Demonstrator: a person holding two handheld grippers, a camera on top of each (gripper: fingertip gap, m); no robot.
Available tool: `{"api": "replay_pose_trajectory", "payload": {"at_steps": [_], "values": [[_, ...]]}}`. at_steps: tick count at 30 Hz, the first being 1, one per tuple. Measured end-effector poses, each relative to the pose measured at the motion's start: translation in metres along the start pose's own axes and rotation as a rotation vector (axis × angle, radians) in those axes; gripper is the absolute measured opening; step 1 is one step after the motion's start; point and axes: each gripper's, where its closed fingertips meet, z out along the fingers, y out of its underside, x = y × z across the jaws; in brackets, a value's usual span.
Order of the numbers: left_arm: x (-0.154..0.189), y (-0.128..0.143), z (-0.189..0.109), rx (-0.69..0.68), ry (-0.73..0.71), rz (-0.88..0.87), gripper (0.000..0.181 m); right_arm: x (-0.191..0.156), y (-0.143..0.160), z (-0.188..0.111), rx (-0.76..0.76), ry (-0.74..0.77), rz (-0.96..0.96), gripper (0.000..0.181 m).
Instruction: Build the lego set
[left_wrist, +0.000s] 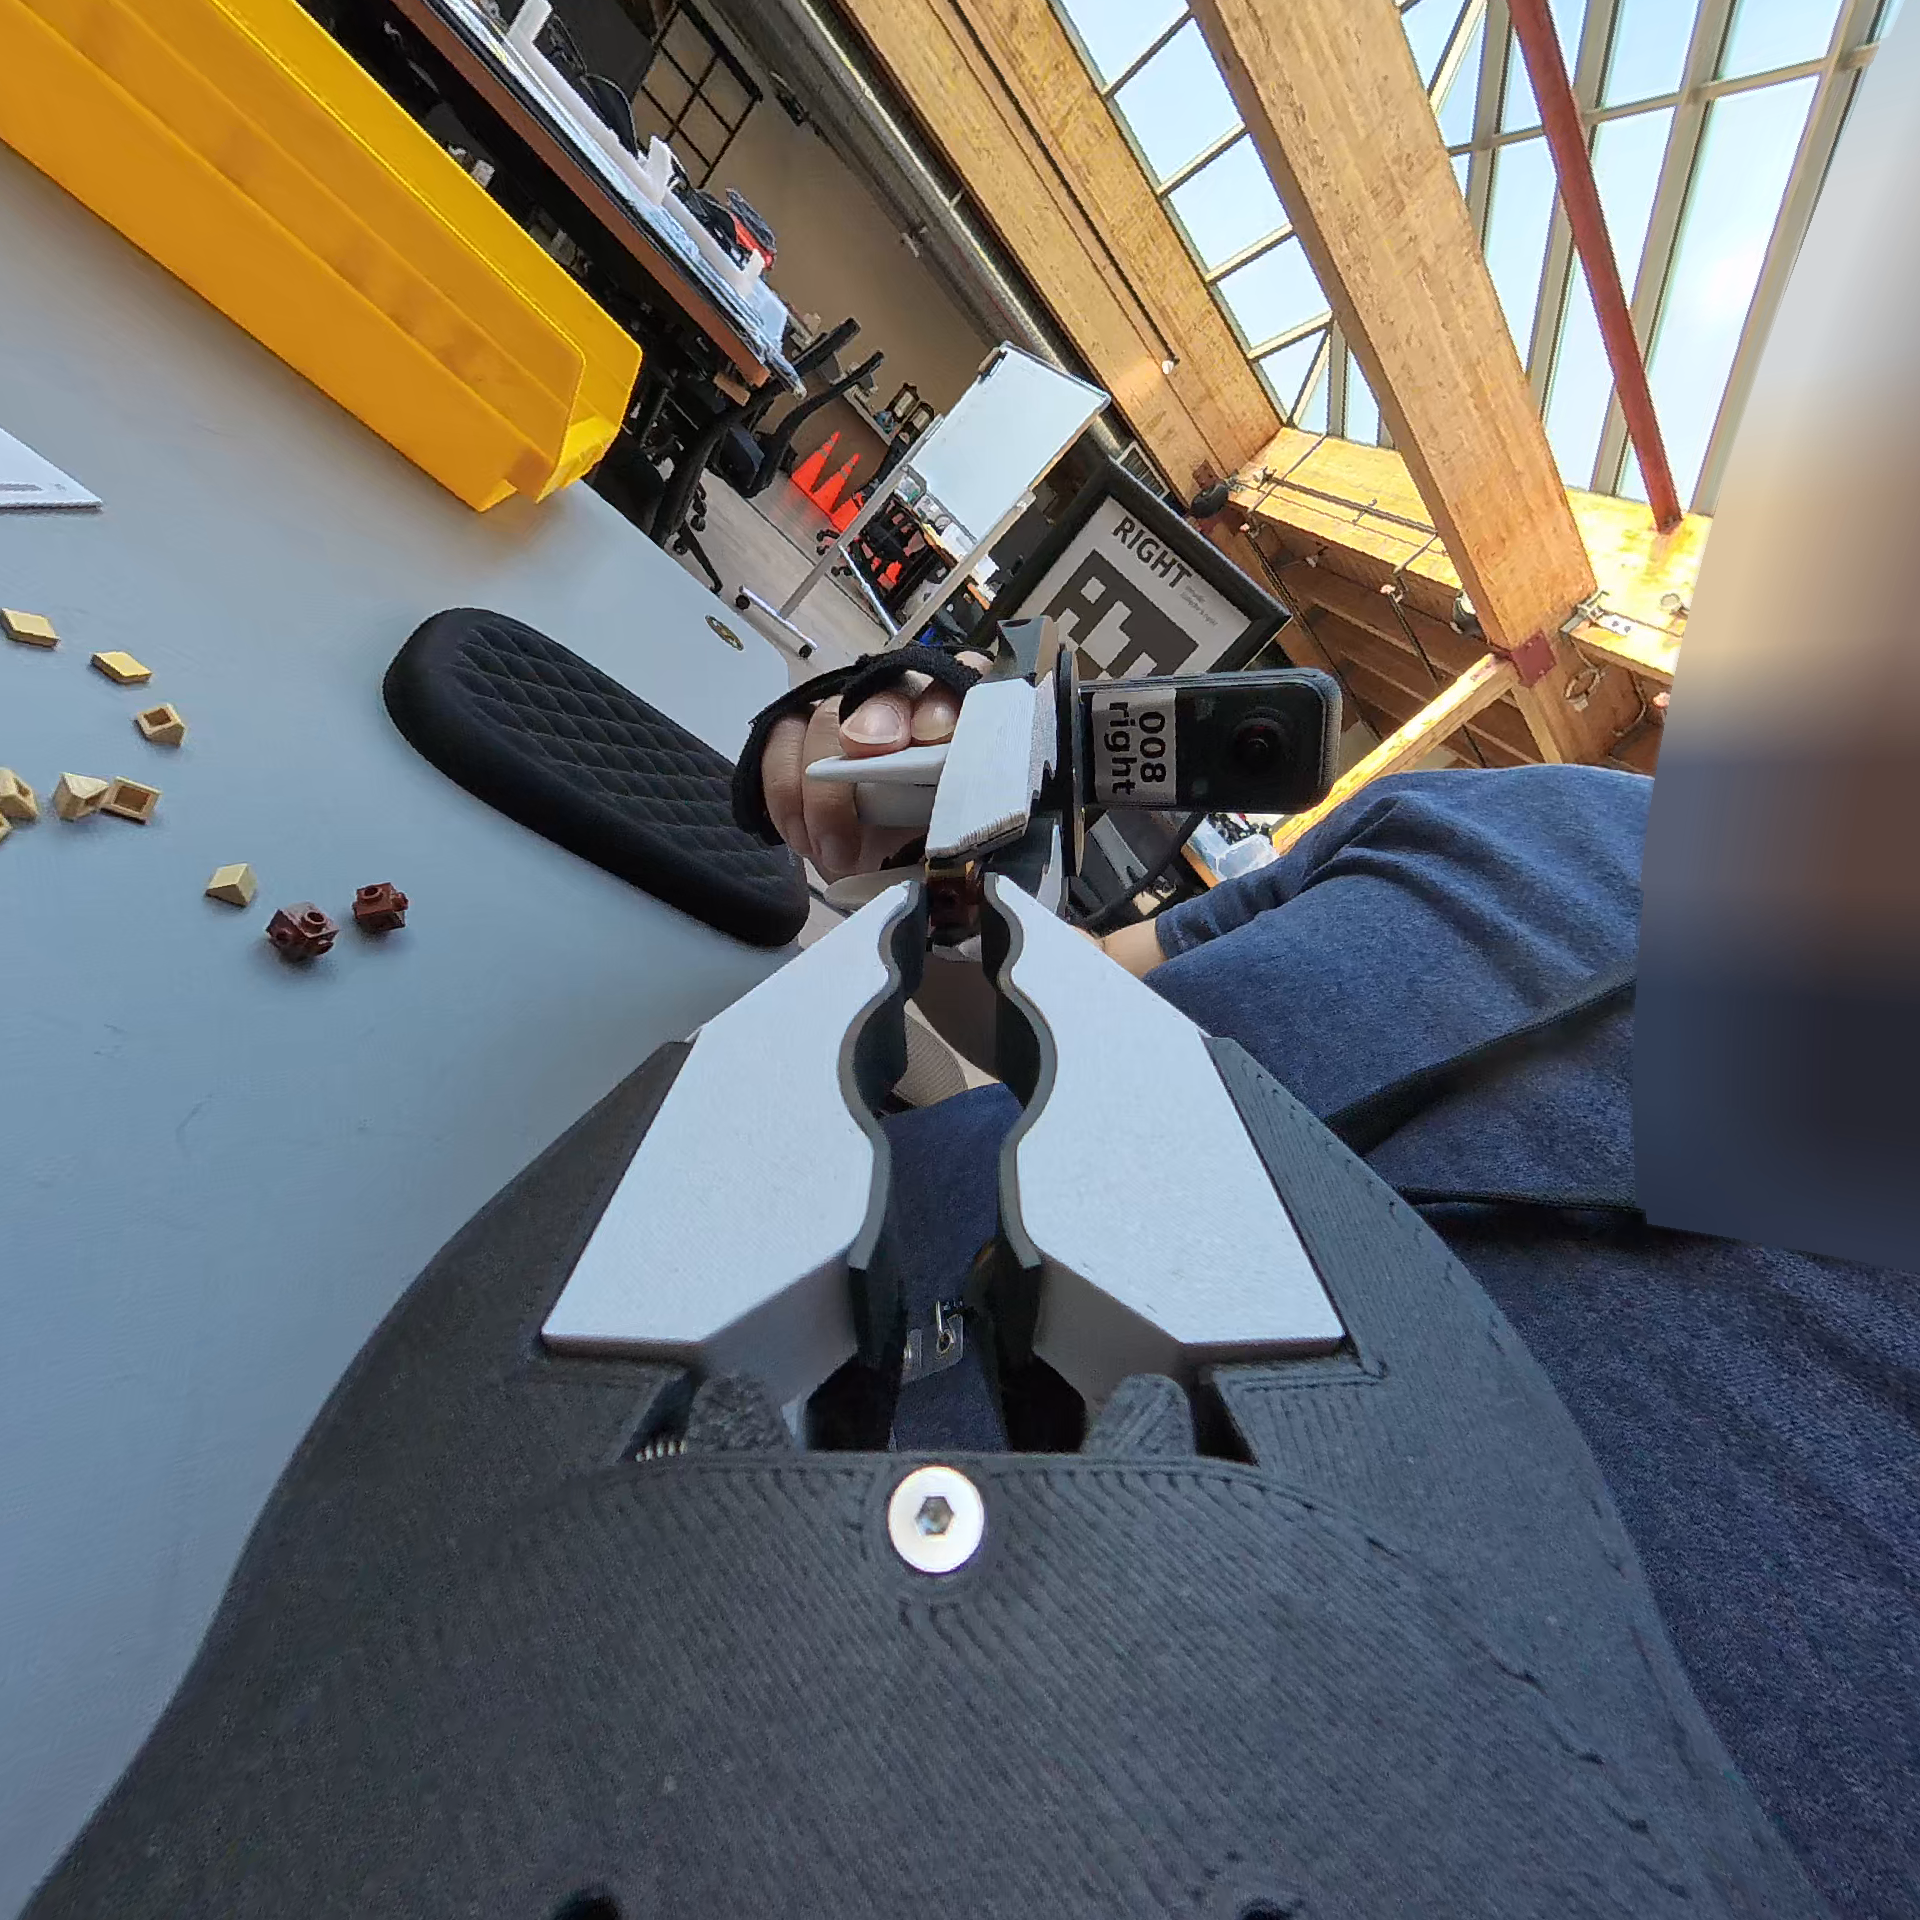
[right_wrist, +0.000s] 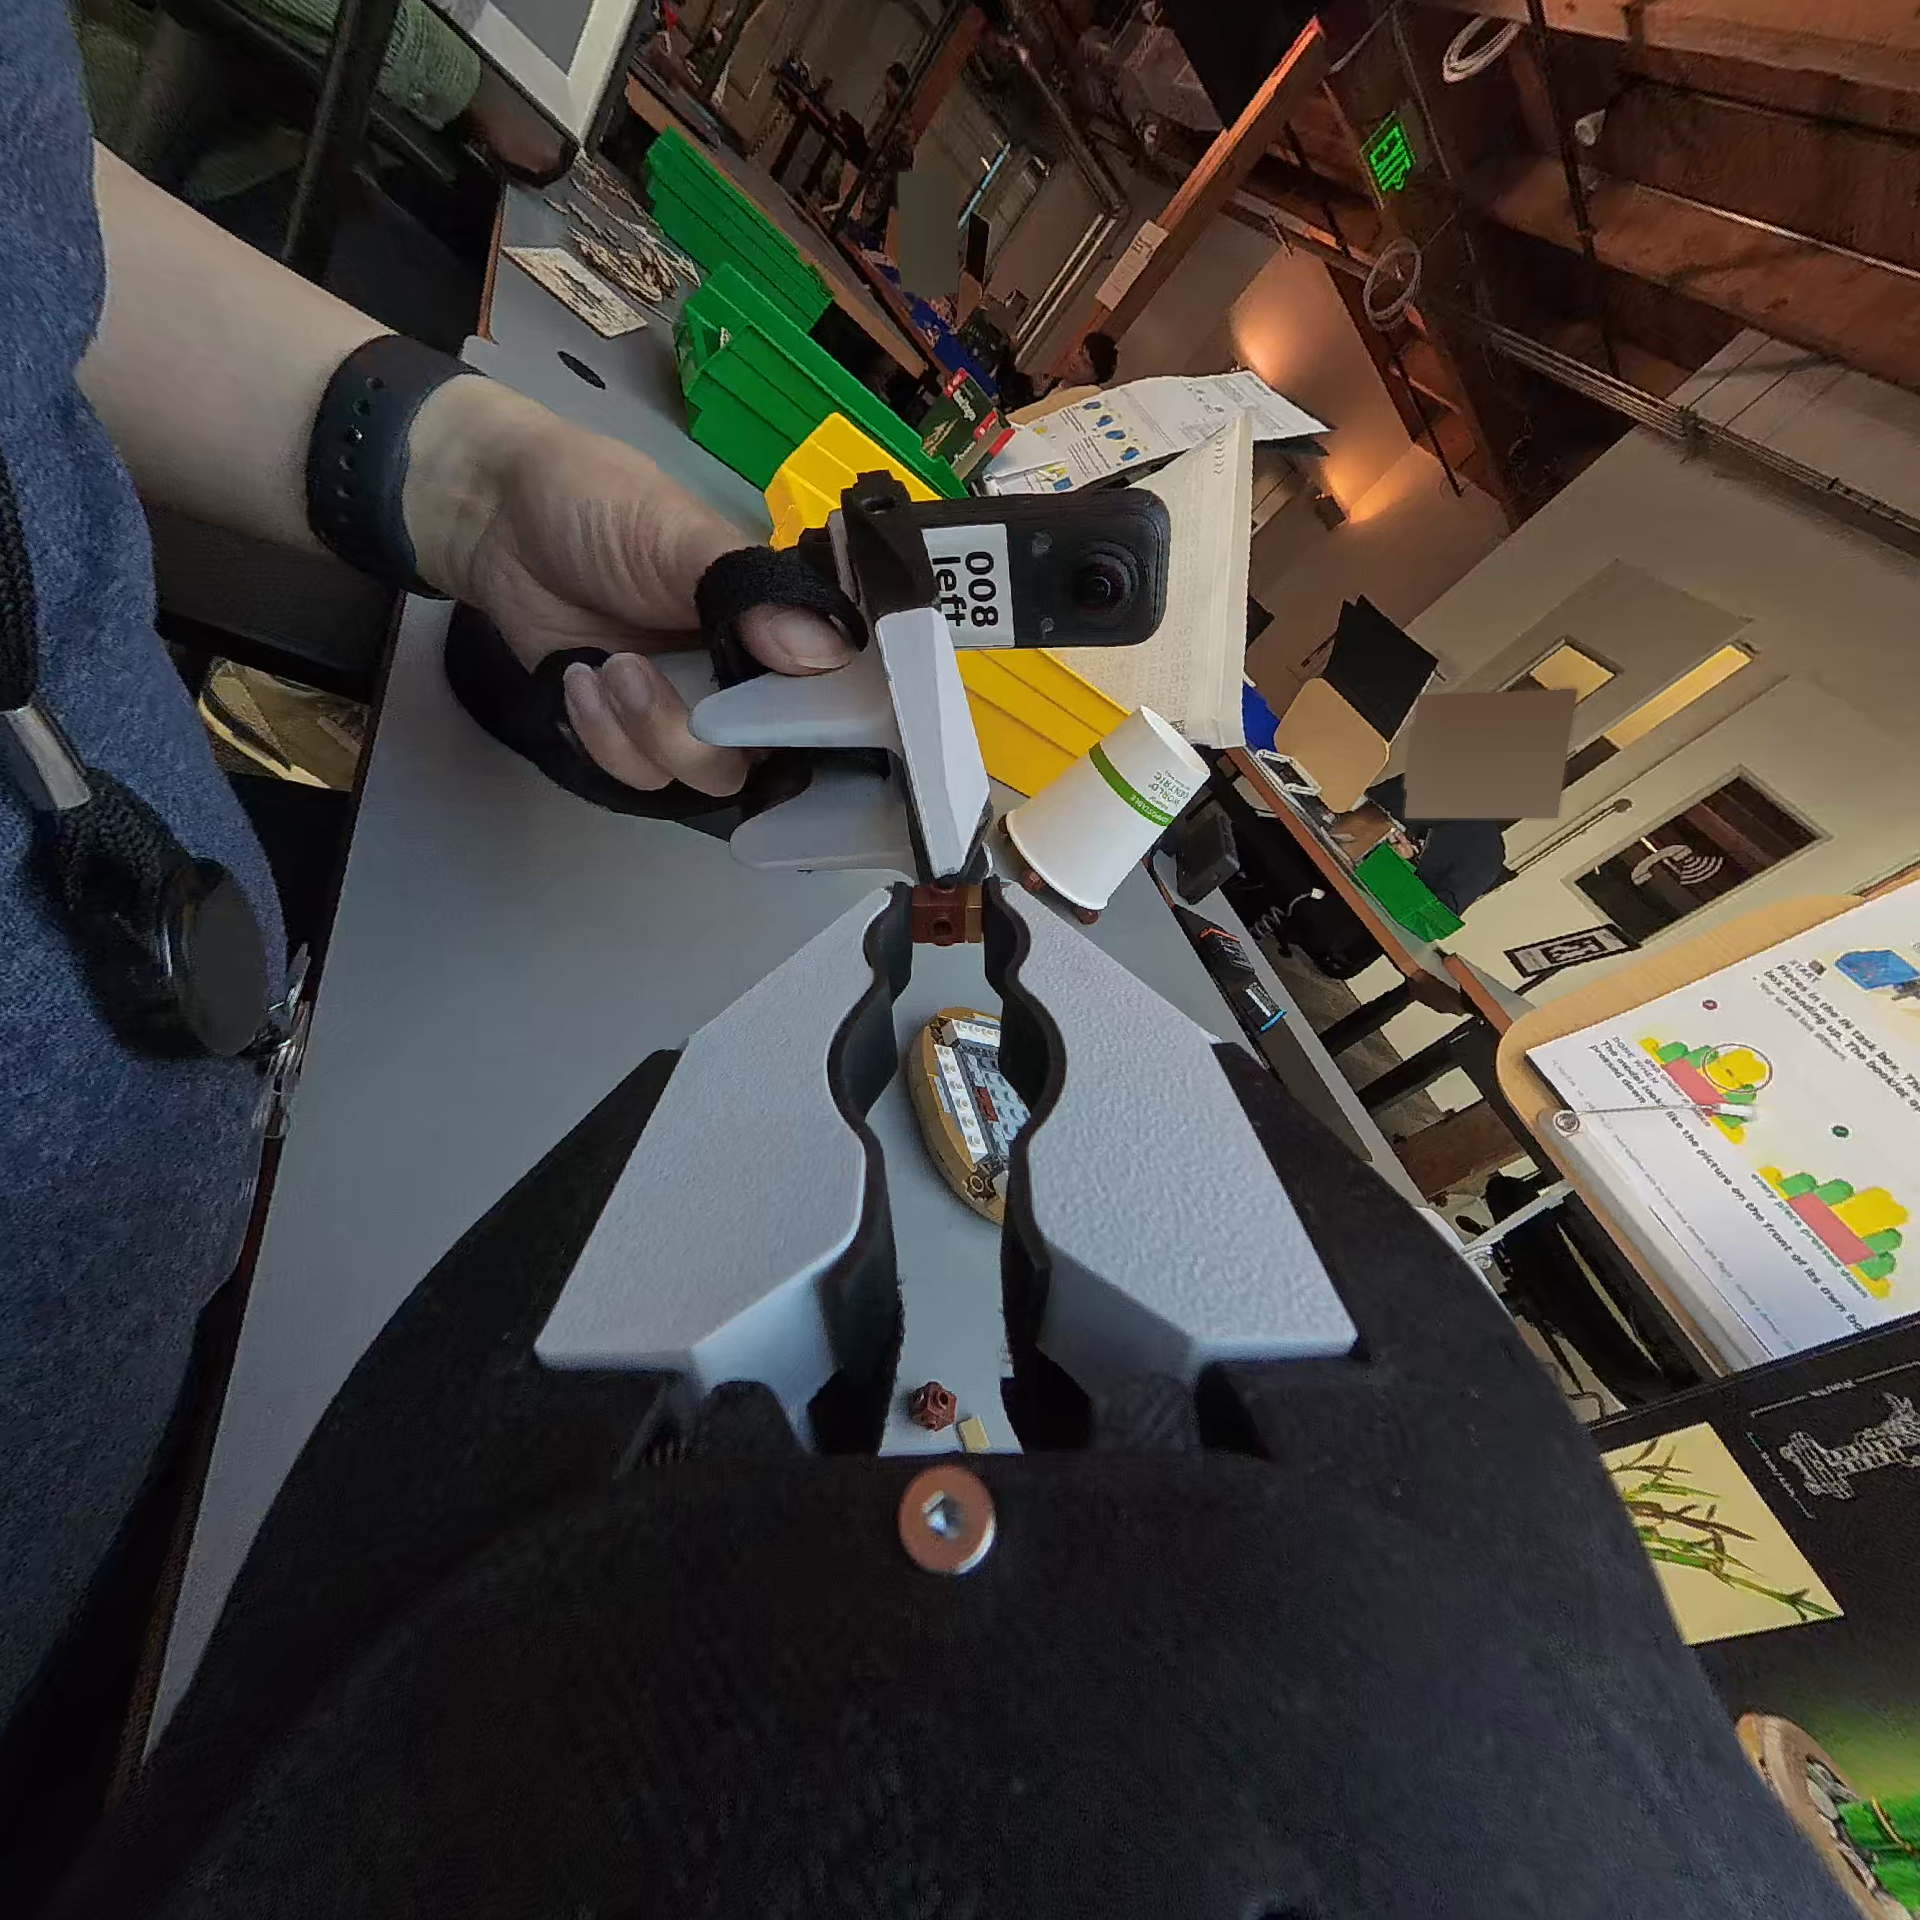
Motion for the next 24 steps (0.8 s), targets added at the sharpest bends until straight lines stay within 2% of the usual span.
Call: {"api": "replay_pose_trajectory", "payload": {"at_steps": [5,9,24], "values": [[-0.0014,0.0022,-0.0002,-0.022,0.016,-0.025,0.014,0.0001,0.0043,0.0000,-0.005,0.009,0.000,0.013],[-0.0058,0.0053,-0.0005,-0.042,-0.005,-0.019,0.011,0.0031,0.0039,-0.0001,0.003,0.014,0.010,0.013],[0.0007,0.0087,0.0000,-0.032,0.054,-0.029,0.007,-0.0050,0.0002,-0.0009,0.056,-0.039,0.069,0.013]]}}
